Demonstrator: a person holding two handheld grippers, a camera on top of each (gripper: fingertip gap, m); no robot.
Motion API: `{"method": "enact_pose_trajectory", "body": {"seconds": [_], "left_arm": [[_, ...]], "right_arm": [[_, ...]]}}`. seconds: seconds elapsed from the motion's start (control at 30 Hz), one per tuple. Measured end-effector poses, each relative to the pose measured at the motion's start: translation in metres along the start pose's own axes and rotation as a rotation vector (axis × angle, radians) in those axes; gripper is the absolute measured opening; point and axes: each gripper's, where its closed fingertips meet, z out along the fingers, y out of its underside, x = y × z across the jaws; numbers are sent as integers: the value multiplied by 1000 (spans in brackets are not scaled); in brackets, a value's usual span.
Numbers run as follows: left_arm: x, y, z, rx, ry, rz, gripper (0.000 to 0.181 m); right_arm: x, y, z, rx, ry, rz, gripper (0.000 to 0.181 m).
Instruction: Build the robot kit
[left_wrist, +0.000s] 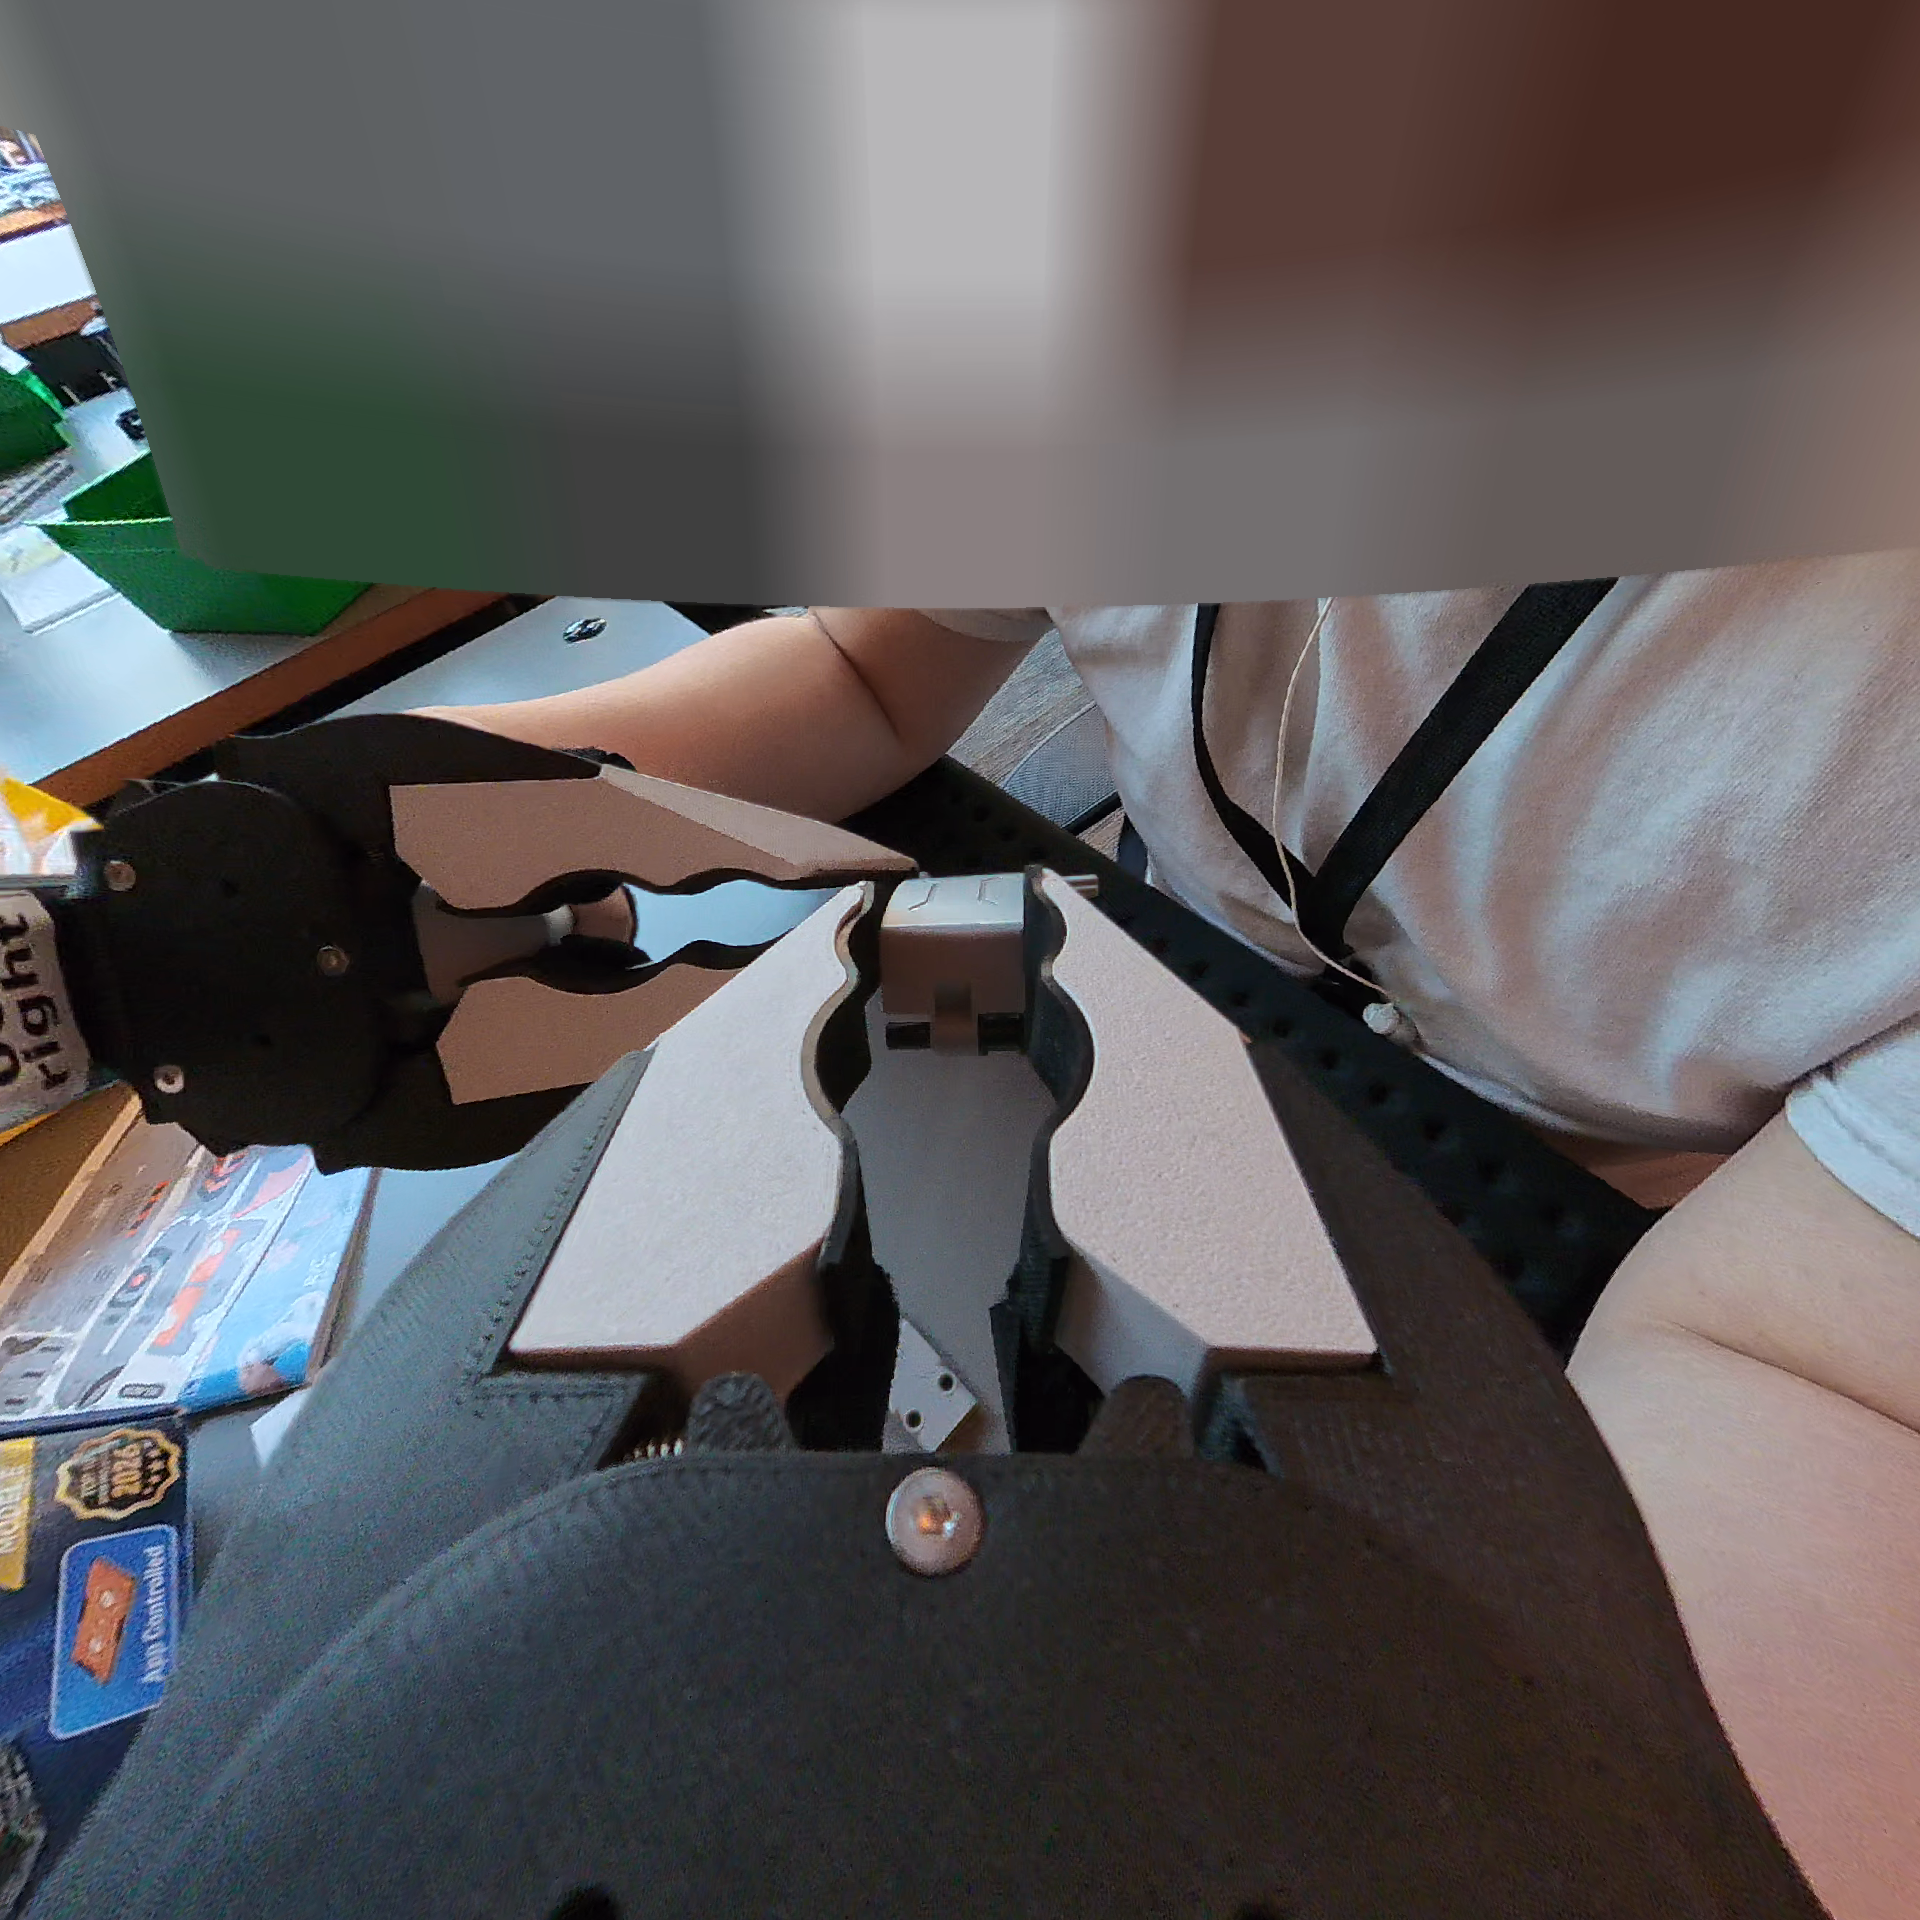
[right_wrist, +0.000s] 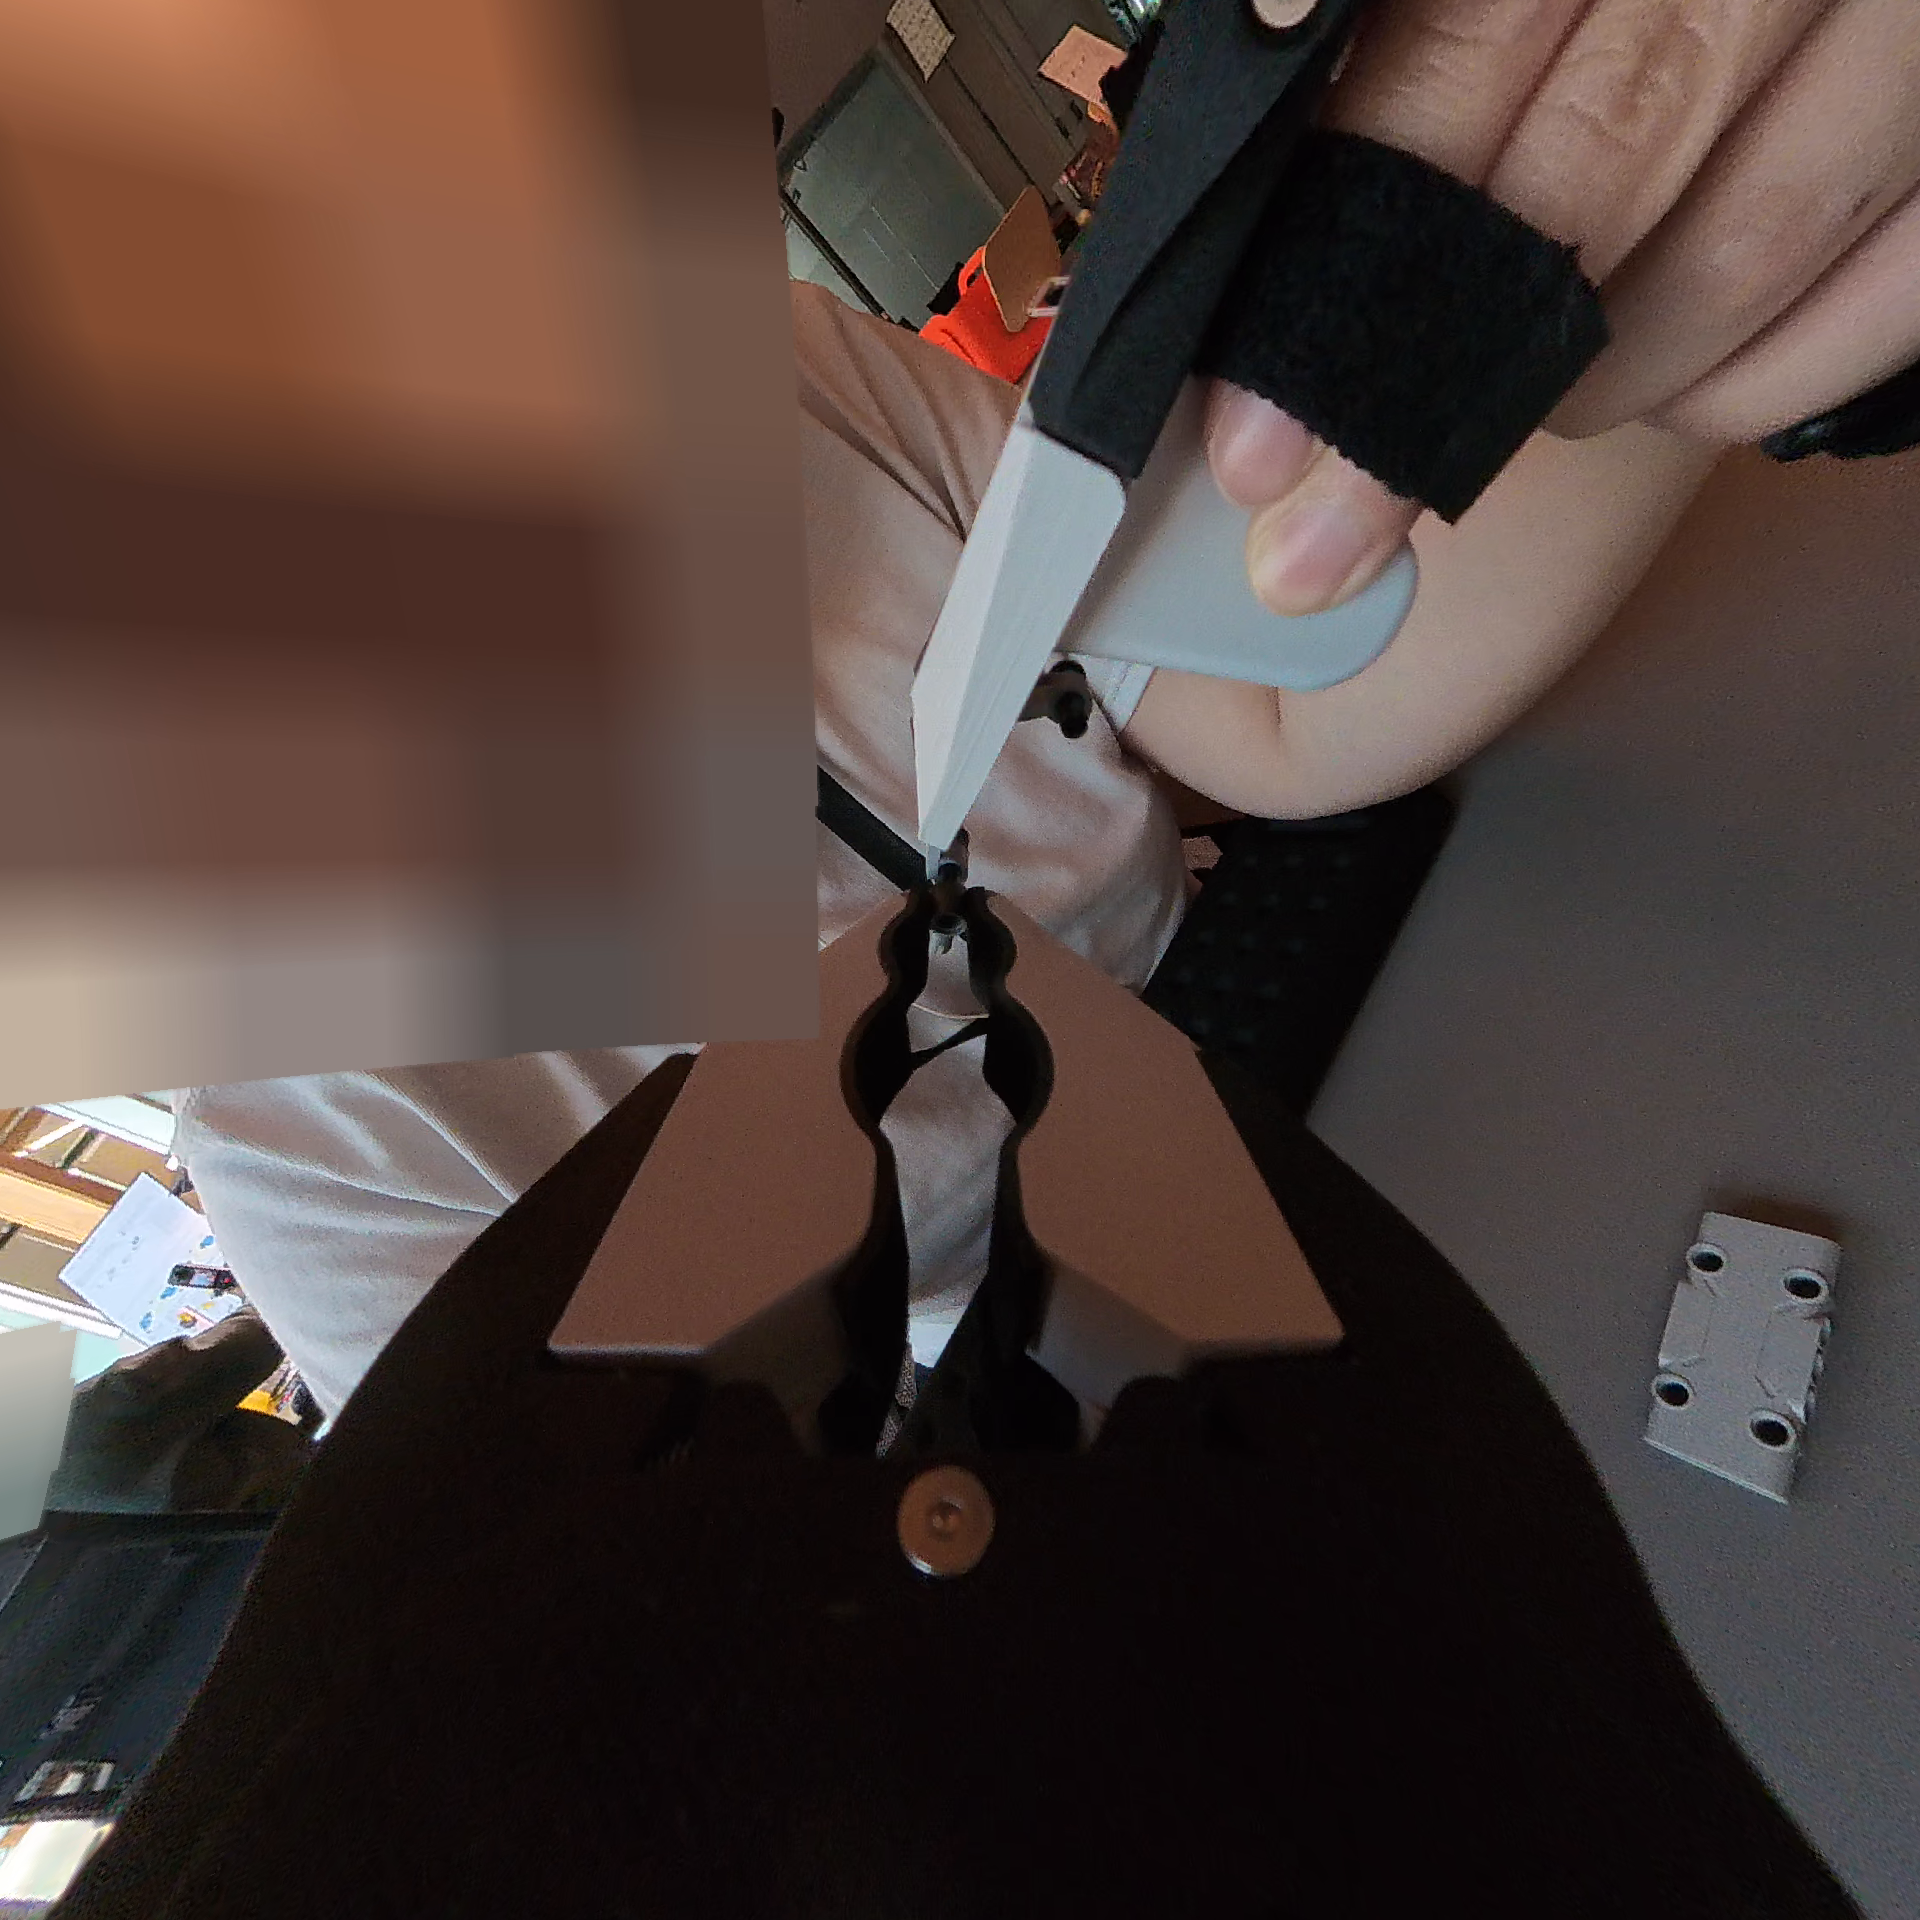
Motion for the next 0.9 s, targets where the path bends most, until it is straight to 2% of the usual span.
{"method": "enact_pose_trajectory", "body": {"seconds": [0.33,0.5,0.9], "left_arm": [[5,-1,7,10,60,1,26],[9,-5,8,37,92,11,26],[6,3,12,1,100,-30,25]], "right_arm": [[-4,7,7,-59,11,-53,4],[-8,8,12,-68,-29,-83,4],[-1,13,14,-119,43,-122,4]]}}
